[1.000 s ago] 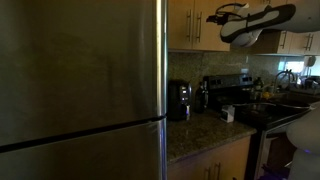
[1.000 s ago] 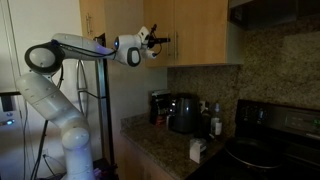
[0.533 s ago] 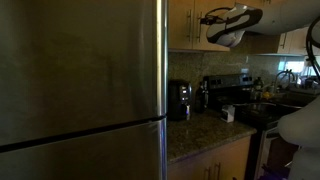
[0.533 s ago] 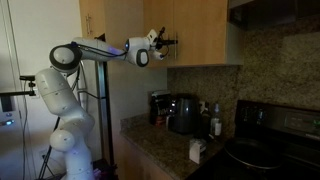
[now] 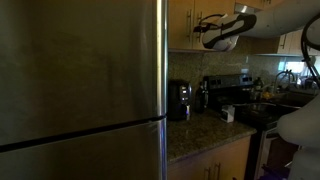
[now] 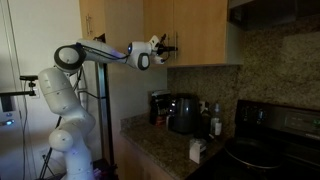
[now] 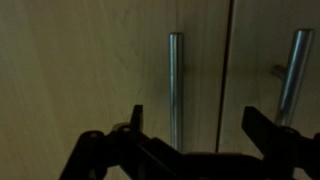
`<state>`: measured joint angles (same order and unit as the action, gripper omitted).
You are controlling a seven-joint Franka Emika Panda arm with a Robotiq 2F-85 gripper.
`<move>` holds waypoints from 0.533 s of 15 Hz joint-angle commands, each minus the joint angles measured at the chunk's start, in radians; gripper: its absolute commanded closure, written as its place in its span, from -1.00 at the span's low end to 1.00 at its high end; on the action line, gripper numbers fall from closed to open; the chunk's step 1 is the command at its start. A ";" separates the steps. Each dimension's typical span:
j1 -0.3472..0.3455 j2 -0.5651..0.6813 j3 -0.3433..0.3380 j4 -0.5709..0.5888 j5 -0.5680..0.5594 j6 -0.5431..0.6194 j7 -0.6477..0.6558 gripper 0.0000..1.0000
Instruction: Open the door on the right of the kitchen cabinet
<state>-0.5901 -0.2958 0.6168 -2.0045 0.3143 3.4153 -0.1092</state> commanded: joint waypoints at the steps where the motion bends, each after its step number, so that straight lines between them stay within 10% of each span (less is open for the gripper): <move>1: -0.158 0.033 0.139 0.029 0.021 0.053 -0.021 -1.00; 6: -0.463 0.004 0.353 0.104 0.111 0.046 0.007 -1.00; 7: -0.510 0.004 0.393 0.119 0.112 0.046 0.012 -0.50; 8: -0.549 0.001 0.433 0.134 0.109 0.044 0.020 -0.47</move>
<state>-1.0104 -0.2892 0.9373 -1.9220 0.3983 3.4590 -0.0994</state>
